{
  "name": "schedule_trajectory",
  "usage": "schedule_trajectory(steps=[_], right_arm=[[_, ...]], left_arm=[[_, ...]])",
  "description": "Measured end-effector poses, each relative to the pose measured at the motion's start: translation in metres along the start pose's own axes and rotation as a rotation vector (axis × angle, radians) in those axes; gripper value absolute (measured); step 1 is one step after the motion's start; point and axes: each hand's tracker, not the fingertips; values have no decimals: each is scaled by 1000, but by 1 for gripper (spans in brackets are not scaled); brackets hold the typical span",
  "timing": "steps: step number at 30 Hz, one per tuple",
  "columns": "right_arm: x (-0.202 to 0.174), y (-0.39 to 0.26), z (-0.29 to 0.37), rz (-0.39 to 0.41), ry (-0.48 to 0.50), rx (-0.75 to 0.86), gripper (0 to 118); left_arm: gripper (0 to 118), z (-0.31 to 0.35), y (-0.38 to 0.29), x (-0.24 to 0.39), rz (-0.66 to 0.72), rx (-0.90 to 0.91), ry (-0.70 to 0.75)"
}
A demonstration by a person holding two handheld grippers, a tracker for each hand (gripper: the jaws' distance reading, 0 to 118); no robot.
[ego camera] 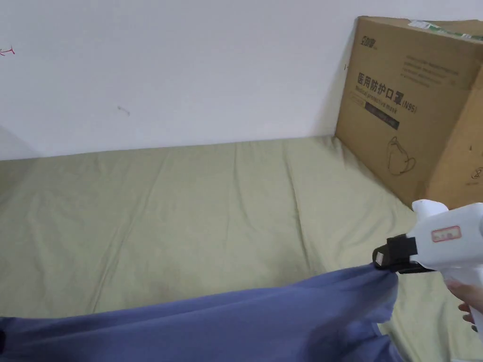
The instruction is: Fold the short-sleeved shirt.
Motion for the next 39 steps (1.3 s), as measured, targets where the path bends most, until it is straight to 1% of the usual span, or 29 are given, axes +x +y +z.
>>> schedule_trajectory(steps=[3, 6, 10, 12, 13, 14, 16, 19, 20, 21, 22, 23, 24, 25, 26, 27, 32, 33, 35, 37, 38, 39], right_arm=[[6, -40, 18, -19, 8, -29, 4], [16, -76, 20, -52, 14, -74, 5], [31, -123, 9, -146, 8, -144, 5], [35, -143, 0, -179, 4, -178, 4], [35, -149, -5, -176, -2, -190, 4], [47, -153, -14, -171, -10, -197, 4], [47, -160, -22, -145, -40, -210, 4], [46, -168, -31, -148, -56, -215, 5], [46, -169, -32, -157, -66, -210, 11], [45, -169, -32, -165, -72, -201, 20], [42, -170, -29, -167, -79, -186, 36], [39, -169, -27, -163, -90, -162, 68], [35, -166, -24, -154, -97, -142, 93], [31, -164, -22, -146, -97, -127, 110], [24, -163, -17, -137, -96, -111, 117], [17, -159, -13, -125, -99, -91, 117], [-26, -139, 5, -75, -91, 32, 117], [-38, -136, 7, -42, -119, 51, 117], [-62, -134, 8, 2, -172, 78, 117], [-81, -132, 5, 21, -157, 84, 117], [-92, -133, 4, 48, -177, 103, 117], [-102, -133, 1, 87, -193, 113, 117]], left_arm=[[2, 6, -20, 2, -11, -27, -4], [2, 6, -43, 0, -11, -63, 5], [2, -1, -79, -14, 57, -125, -2], [2, -7, -96, -21, 86, -156, 0], [2, -10, -102, -23, 90, -167, 3], [2, -14, -108, -26, 95, -176, 4], [2, -21, -118, -29, 111, -193, 2], [3, -28, -127, -33, 146, -194, 2], [7, -28, -129, -33, 157, -189, -3], [18, -27, -131, -31, 160, -181, -3], [39, -25, -132, -28, 154, -163, 7], [82, -23, -131, -25, 143, -136, 33], [110, -20, -132, -22, 143, -133, 39], [118, -19, -132, -19, 140, -126, 47], [116, -15, -132, -15, 136, -105, 46], [116, -6, -128, -9, 117, -48, 43], [116, 16, -112, 31, 103, 96, 53], [116, 18, -111, 40, 95, 123, 66], [116, 20, -106, 61, 58, 162, 123], [115, 17, -106, 82, 14, 174, 204], [113, 14, -106, 94, -7, 179, 279], [108, 11, -106, 103, -27, 190, 344]])
